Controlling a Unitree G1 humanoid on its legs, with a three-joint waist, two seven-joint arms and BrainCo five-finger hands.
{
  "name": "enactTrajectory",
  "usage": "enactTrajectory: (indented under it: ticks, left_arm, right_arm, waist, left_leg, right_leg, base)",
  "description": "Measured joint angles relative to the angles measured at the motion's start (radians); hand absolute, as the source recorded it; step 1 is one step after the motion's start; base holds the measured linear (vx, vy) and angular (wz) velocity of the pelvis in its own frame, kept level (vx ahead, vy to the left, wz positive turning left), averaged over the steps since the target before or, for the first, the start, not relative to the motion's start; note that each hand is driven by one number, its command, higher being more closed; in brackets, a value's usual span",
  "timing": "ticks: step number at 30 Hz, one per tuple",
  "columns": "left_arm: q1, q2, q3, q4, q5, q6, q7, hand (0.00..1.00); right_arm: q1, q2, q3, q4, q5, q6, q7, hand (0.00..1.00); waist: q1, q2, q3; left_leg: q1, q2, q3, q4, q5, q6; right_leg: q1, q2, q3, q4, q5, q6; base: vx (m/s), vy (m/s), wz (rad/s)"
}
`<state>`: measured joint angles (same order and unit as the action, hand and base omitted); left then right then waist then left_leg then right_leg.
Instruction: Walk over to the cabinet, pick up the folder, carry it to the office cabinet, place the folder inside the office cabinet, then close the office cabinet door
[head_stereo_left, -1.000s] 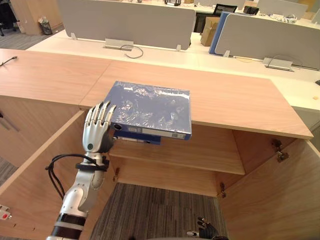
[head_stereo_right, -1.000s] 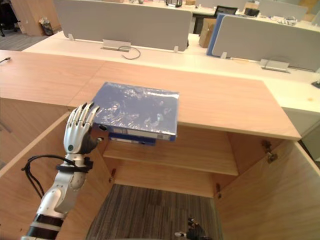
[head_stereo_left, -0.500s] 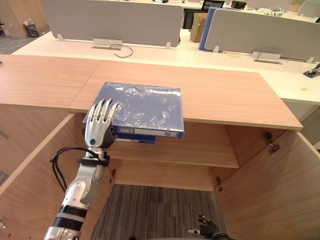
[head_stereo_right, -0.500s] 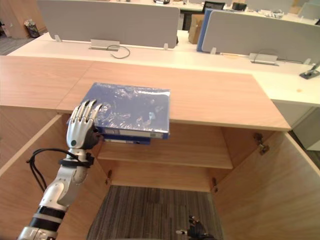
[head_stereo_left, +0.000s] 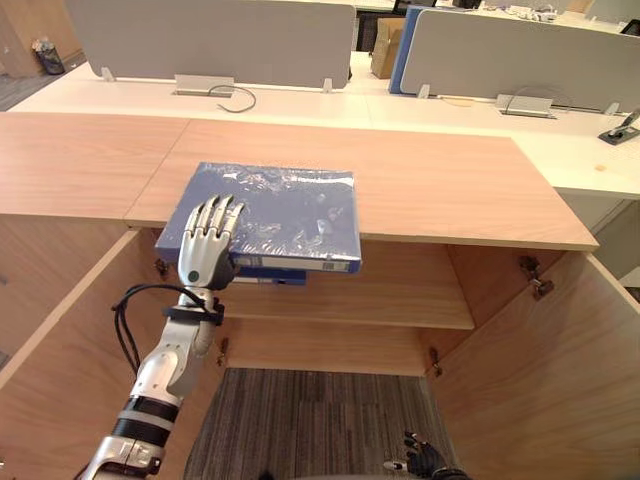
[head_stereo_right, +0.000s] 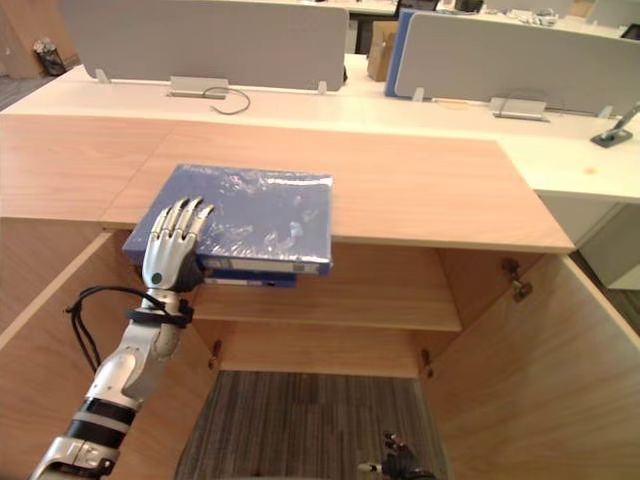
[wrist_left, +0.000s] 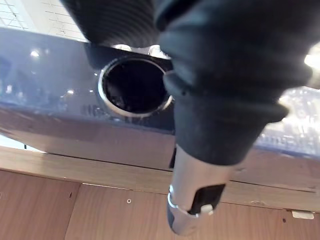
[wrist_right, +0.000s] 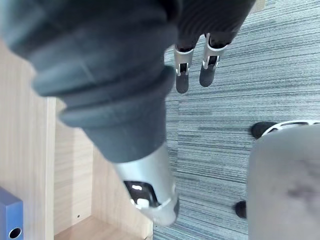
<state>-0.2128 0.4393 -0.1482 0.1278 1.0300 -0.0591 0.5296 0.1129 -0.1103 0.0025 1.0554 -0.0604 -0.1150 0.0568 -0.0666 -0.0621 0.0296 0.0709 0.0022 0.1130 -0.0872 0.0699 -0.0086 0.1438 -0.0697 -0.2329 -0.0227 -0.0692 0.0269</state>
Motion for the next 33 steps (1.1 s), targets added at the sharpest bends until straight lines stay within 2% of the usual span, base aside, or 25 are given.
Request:
enactTrajectory:
  ticks: [5, 6, 11, 17, 22, 28, 31, 33]
  left_arm:
    - [-0.039, 0.006, -0.013, 0.045, 0.002, 0.015, 0.000, 0.00]
    - [-0.043, 0.007, -0.015, 0.049, 0.003, 0.015, 0.000, 1.00]
    - [-0.052, 0.012, -0.015, 0.063, 0.009, 0.028, 0.001, 1.00]
    - [-0.092, 0.018, -0.015, 0.078, 0.028, 0.031, 0.032, 1.00]
    - [-0.102, 0.019, -0.012, 0.084, 0.031, 0.033, 0.034, 1.00]
    - [-0.112, 0.012, -0.010, 0.057, 0.029, 0.036, 0.033, 1.00]
    - [-0.058, -0.055, -0.007, -0.098, -0.022, 0.036, 0.006, 1.00]
    - [0.015, -0.127, -0.019, -0.235, -0.087, 0.014, -0.020, 1.00]
  right_arm:
    - [0.008, -0.004, 0.000, 0.000, 0.000, 0.001, 0.000, 0.00]
    - [0.010, -0.005, 0.000, 0.000, 0.000, 0.001, 0.000, 0.00]
    - [0.020, -0.006, -0.001, 0.000, 0.000, 0.001, -0.001, 0.00]
    - [0.023, -0.014, -0.001, 0.000, 0.000, 0.006, -0.002, 0.00]
    - [0.028, -0.022, -0.001, 0.001, -0.001, 0.006, -0.002, 0.00]
    - [0.038, -0.024, -0.001, 0.001, 0.000, 0.007, -0.008, 0.00]
    - [0.038, -0.024, -0.001, 0.001, 0.001, 0.009, -0.009, 0.00]
    - [0.037, -0.023, -0.001, -0.002, 0.007, 0.014, -0.012, 0.00]
  waist:
    - [-0.009, 0.003, 0.001]
    - [-0.010, 0.003, 0.001]
    - [-0.027, 0.004, 0.001]
    - [-0.029, 0.013, -0.004]
    - [-0.037, 0.025, -0.010]
    - [-0.036, 0.025, -0.010]
    - [-0.029, 0.025, -0.009]
    - [-0.025, 0.025, -0.009]
  left_leg:
    - [0.002, 0.004, 0.012, 0.000, 0.000, 0.000]
    - [0.002, 0.004, 0.013, 0.000, 0.000, 0.000]
    - [0.002, 0.004, 0.018, 0.000, 0.000, 0.000]
    - [0.002, 0.004, 0.021, 0.000, 0.000, 0.000]
    - [0.002, 0.005, 0.023, 0.000, 0.000, 0.000]
    - [0.002, 0.004, 0.022, -0.004, 0.000, 0.000]
    - [0.000, 0.002, 0.018, -0.005, 0.000, 0.000]
    - [-0.003, 0.003, 0.015, -0.002, 0.000, 0.000]
  right_leg:
    - [-0.003, 0.004, 0.015, -0.004, 0.008, -0.002]
    - [-0.003, 0.004, 0.016, -0.004, 0.008, -0.002]
    - [-0.006, 0.003, 0.021, -0.004, 0.011, -0.001]
    - [-0.006, 0.003, 0.023, -0.006, 0.012, -0.002]
    - [-0.006, 0.004, 0.024, -0.007, 0.013, -0.001]
    - [-0.006, 0.004, 0.023, -0.008, 0.014, -0.001]
    - [-0.005, 0.001, 0.020, -0.009, 0.014, -0.001]
    - [-0.007, -0.002, 0.020, -0.008, 0.014, 0.000]
  base:
    - [-0.05, 0.001, -0.08]
    - [-0.03, 0.007, -0.04]
    - [-0.04, 0.008, -0.03]
    - [-0.02, 0.000, -0.01]
    - [-0.02, -0.001, 0.00]
    - [-0.02, 0.001, 0.00]
    - [0.00, 0.001, 0.02]
    - [0.00, 0.000, 0.02]
